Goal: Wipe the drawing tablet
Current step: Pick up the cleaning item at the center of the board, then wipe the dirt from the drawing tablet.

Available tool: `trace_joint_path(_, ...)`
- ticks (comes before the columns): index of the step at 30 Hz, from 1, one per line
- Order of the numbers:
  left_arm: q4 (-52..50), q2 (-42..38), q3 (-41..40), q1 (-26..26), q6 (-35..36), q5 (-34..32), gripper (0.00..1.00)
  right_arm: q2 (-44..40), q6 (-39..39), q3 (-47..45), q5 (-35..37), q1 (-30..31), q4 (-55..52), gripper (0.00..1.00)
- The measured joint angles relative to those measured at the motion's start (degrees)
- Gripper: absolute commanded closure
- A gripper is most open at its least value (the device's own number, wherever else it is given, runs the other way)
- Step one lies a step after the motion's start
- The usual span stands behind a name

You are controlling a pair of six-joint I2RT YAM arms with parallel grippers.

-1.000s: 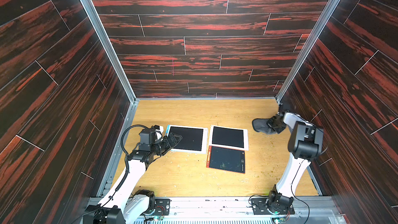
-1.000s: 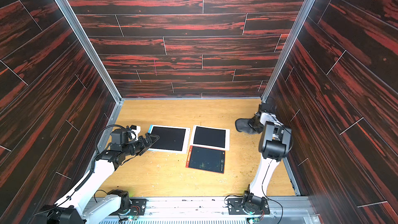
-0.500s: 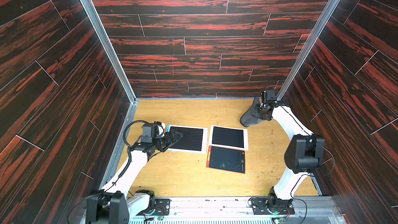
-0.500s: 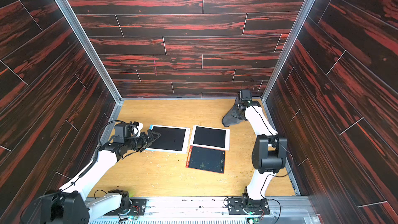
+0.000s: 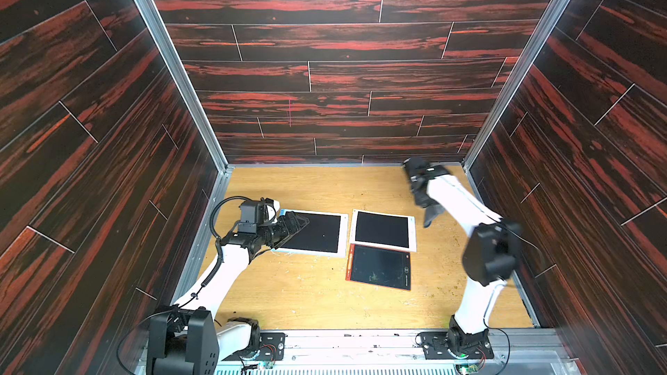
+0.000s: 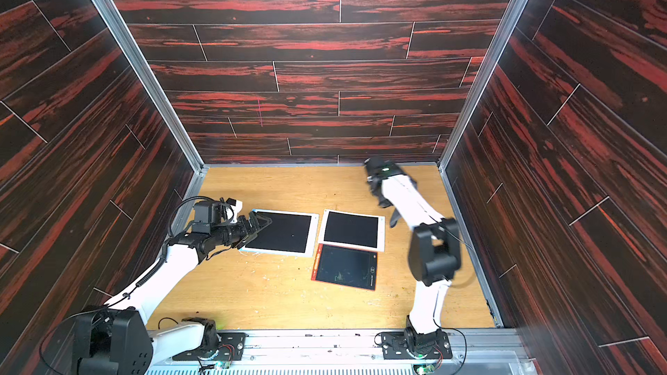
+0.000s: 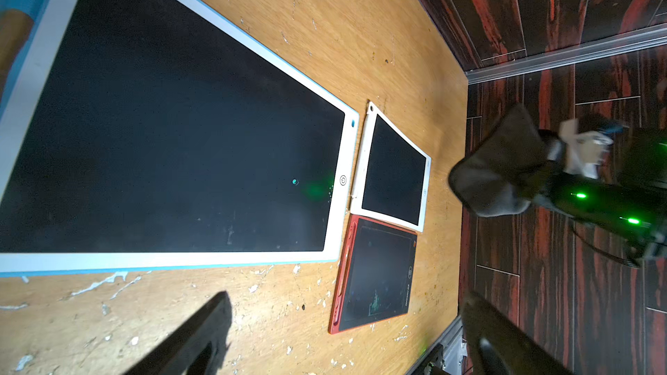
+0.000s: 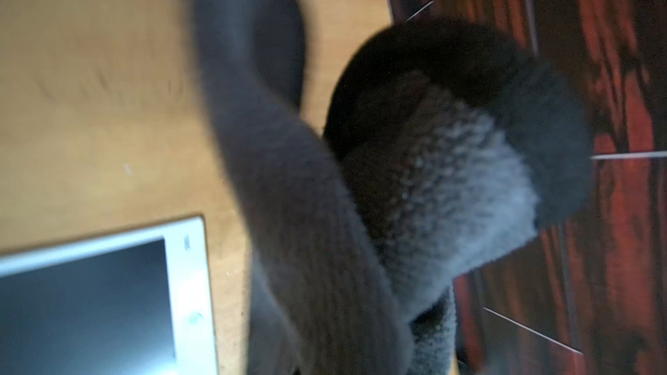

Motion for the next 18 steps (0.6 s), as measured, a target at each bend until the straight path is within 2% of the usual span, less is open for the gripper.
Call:
trace_joint_path(6, -0.1, 0.0, 0.0, 0.0, 0.4, 0.0, 0.0, 7.1, 0.0, -1.0, 4.8, 1.9, -5.3, 0.97)
trace_joint_path(10, -0.1, 0.0, 0.0, 0.0, 0.4, 0.0, 0.0, 9.2, -1.1, 1.4, 4.1, 4.9, -5.9, 0.92)
trace_joint_path(13, -0.1, 0.0, 0.0, 0.0, 0.4, 0.0, 0.0, 12.0, -2.0, 4.4, -3.0, 8.3, -3.4, 0.91)
trace_joint_path(18, -0.4, -0.1, 0.0, 0.0, 0.7, 0.0, 0.0, 15.6, -1.1, 7.1, -22.6, 10.7, 1.6, 0.91)
